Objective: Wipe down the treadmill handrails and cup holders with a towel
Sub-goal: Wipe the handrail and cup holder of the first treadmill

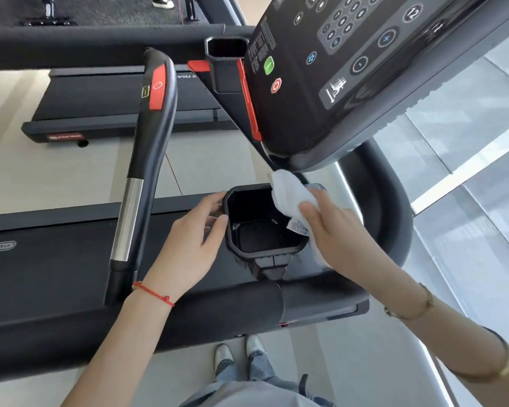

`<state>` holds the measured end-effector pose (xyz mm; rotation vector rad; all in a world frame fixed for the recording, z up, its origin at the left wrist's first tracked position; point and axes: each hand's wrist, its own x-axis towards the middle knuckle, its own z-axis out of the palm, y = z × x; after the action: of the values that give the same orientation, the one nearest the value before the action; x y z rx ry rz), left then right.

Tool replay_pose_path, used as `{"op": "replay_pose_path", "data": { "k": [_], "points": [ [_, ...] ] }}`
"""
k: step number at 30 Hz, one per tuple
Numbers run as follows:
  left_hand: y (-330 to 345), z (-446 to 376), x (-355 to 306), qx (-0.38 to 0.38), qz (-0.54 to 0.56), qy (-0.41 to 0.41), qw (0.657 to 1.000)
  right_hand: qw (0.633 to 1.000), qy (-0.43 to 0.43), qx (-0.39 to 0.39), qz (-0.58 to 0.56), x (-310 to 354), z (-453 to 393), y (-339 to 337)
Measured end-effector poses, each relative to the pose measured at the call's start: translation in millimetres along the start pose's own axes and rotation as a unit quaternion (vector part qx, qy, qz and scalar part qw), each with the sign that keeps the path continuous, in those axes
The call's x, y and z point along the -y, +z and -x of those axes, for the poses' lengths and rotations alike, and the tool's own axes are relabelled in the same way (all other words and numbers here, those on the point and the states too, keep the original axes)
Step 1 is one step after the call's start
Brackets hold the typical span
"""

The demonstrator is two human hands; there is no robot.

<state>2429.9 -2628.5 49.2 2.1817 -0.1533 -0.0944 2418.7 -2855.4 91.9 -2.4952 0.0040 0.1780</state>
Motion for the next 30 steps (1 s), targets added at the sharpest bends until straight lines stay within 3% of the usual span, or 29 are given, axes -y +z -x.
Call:
{"op": "replay_pose_path", "data": {
  "k": [2,6,10,13,17,23,30],
  "points": [
    [0,0,1,0.001,-0.002,-0.001,1.0,0.999,0.02,0.003,-0.025,0,-3,-7],
    [0,0,0,0.004,-0.008,-0.005,1.0,0.998,0.009,-0.064,-0.018,-3,2,-17],
    [-2,1,0,0.006,0.0,-0.005,1.0,0.988,0.069,-0.051,-0.129,0,-7,-7],
    [-2,1,-2,0.002,0.008,-0.002,1.0,0.987,0.053,-0.034,-0.149,-1,-11,-6],
    [-1,0,-2,0.002,0.01,0.0,1.0,0.998,-0.043,0.034,-0.044,2,-24,4],
    [1,-1,0,0.006,0.008,-0.006,1.0,0.976,-0.148,0.0,0.161,11,-51,23],
    [0,0,-1,0.005,0.003,-0.012,1.0,0.961,-0.184,-0.027,0.205,6,-55,28]
  ]
}}
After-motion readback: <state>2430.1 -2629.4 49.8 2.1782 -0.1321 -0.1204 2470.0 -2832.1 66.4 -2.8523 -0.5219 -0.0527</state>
